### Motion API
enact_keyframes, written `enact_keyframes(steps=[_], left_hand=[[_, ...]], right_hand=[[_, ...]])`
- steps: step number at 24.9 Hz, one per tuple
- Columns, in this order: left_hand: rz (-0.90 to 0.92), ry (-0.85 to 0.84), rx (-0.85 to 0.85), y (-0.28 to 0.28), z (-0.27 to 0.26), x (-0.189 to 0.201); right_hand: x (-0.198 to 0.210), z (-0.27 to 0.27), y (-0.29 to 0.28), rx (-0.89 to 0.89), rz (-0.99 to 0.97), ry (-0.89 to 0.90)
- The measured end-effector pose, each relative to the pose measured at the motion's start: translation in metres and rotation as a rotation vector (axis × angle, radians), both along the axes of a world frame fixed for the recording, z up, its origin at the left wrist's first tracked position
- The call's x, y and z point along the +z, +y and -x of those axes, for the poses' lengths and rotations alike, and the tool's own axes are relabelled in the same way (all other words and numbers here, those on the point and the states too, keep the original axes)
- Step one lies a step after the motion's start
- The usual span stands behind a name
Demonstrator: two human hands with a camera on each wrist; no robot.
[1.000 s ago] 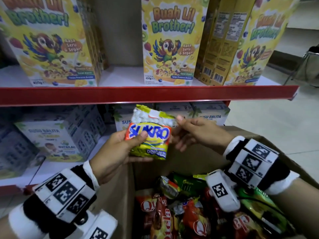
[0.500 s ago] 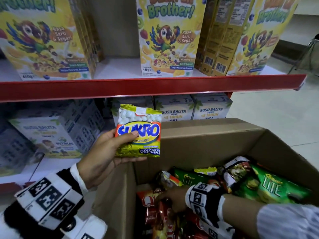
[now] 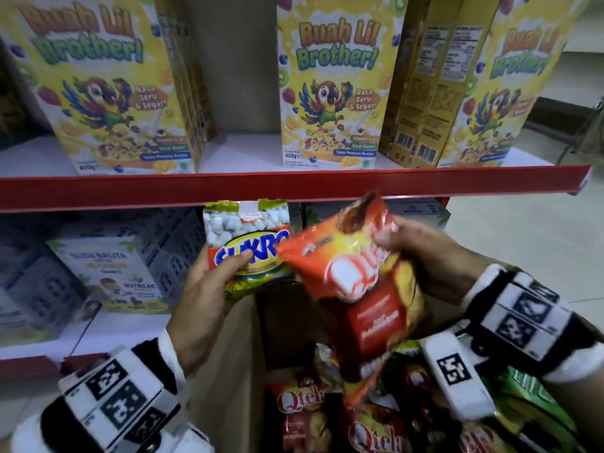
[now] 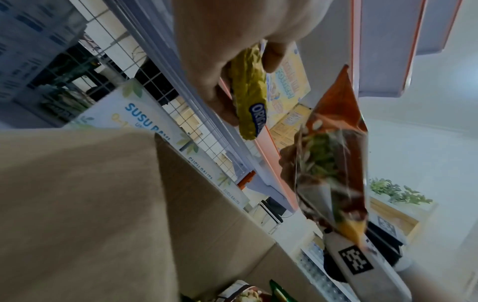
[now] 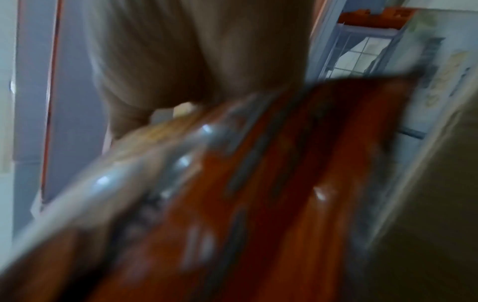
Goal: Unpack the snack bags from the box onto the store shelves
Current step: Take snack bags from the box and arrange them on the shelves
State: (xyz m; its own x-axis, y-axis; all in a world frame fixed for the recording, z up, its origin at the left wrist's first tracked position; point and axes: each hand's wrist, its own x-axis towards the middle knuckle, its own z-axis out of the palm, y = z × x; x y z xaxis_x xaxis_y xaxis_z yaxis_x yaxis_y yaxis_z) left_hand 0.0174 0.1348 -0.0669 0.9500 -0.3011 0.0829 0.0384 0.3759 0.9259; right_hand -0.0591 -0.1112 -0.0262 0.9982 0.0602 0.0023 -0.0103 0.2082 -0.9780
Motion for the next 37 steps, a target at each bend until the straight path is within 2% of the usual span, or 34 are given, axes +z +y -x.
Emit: enact_keyframes(steps=[3, 5, 8, 11, 13, 17, 21, 22, 26, 28, 30, 32, 34, 37], left_hand=[[0.068, 0.050, -0.087, -0.011, 0.010, 0.009], [0.125, 0.134, -0.218, -0.017, 0.019, 0.017], [0.143, 0.146, -0.378, -0.022, 0.033, 0.022], [0.085, 0.076, -0.364, -0.024, 0.040, 0.014], [0.046, 0.042, -0.316, -0.022, 0.038, 0.006], [-0.013, -0.023, -0.202, -0.008, 0.019, -0.003], [-0.069, -0.024, -0.169, 0.004, 0.005, -0.005], [-0.072, -0.024, -0.175, 0.005, 0.004, -0.005], [-0.060, -0.018, -0.214, 0.007, 0.004, -0.003], [-0.062, -0.026, -0.239, 0.009, 0.005, -0.002], [-0.072, -0.035, -0.235, 0.011, 0.006, 0.000], [-0.085, -0.044, -0.204, 0.013, 0.006, 0.001], [-0.096, -0.055, -0.174, 0.014, 0.006, 0.002], [-0.126, -0.063, -0.118, 0.013, 0.005, 0.003]], right_hand=[[0.010, -0.001, 0.022, -0.222, -0.152, -0.047], [0.009, 0.001, 0.038, -0.263, -0.176, -0.061], [0.001, 0.005, 0.053, -0.271, -0.137, -0.071], [-0.006, 0.006, 0.059, -0.224, -0.086, -0.083], [-0.008, 0.008, 0.051, -0.135, -0.042, -0.017], [-0.025, 0.010, 0.007, 0.115, 0.454, 0.186], [-0.105, 0.003, -0.013, 0.357, 1.305, 0.401], [-0.128, 0.004, -0.010, 0.425, 1.447, 0.428], [-0.196, 0.015, 0.003, 0.708, 1.690, 0.382], [-0.204, 0.017, 0.005, 0.714, 1.763, 0.338], [-0.194, 0.013, 0.006, 0.581, 1.692, 0.360], [-0.165, 0.008, 0.001, 0.422, 1.491, 0.390], [-0.119, 0.004, -0.009, 0.262, 1.219, 0.396], [-0.042, 0.005, -0.017, -0.061, 0.905, 0.287]])
